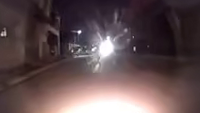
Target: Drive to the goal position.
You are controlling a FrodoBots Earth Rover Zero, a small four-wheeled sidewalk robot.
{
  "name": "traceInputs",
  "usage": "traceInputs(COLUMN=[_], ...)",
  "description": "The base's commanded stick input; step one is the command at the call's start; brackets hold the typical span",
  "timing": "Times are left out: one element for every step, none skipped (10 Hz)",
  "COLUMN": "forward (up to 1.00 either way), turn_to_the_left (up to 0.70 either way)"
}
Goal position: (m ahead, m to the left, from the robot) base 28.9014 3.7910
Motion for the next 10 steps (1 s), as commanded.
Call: traceInputs(forward=[0.85,0.85,0.85,0.85,0.85,0.85,0.85,0.85,0.85,0.85], turn_to_the_left=[0.0,0.0,0.0,0.0,0.0,0.0,0.0,0.06,0.34,0.34])
